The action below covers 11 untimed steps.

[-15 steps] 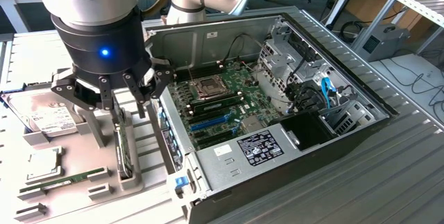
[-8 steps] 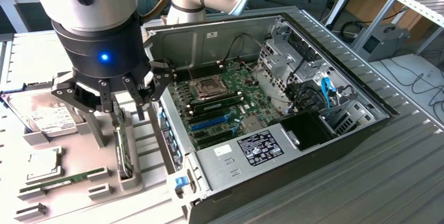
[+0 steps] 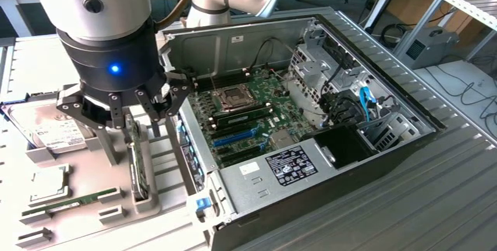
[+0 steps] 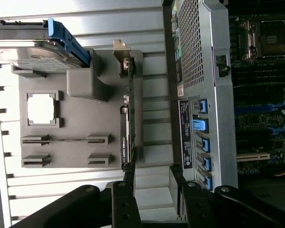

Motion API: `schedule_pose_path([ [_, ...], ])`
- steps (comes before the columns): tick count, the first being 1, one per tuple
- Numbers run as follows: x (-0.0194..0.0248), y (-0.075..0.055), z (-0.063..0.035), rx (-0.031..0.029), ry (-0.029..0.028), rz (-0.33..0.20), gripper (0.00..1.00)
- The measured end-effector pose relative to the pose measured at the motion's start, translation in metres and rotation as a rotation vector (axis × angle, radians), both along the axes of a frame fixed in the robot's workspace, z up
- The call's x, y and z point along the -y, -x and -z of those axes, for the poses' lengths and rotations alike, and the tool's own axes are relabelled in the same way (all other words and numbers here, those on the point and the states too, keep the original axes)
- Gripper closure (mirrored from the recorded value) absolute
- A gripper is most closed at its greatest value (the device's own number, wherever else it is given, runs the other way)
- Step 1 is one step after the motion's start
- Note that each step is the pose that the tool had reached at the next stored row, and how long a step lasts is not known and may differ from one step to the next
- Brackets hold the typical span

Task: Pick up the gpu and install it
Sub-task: 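Pick up the gpu and move the gpu toward the slot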

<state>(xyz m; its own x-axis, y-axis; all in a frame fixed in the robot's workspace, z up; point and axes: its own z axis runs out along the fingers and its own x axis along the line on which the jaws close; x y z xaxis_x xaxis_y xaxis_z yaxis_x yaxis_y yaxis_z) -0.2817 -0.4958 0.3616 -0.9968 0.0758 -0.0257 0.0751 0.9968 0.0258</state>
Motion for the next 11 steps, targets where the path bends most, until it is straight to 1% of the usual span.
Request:
schedule_pose_path([
  [11, 0.0, 0.0034, 0.005, 0.0001, -0.0001, 0.0, 0.58],
])
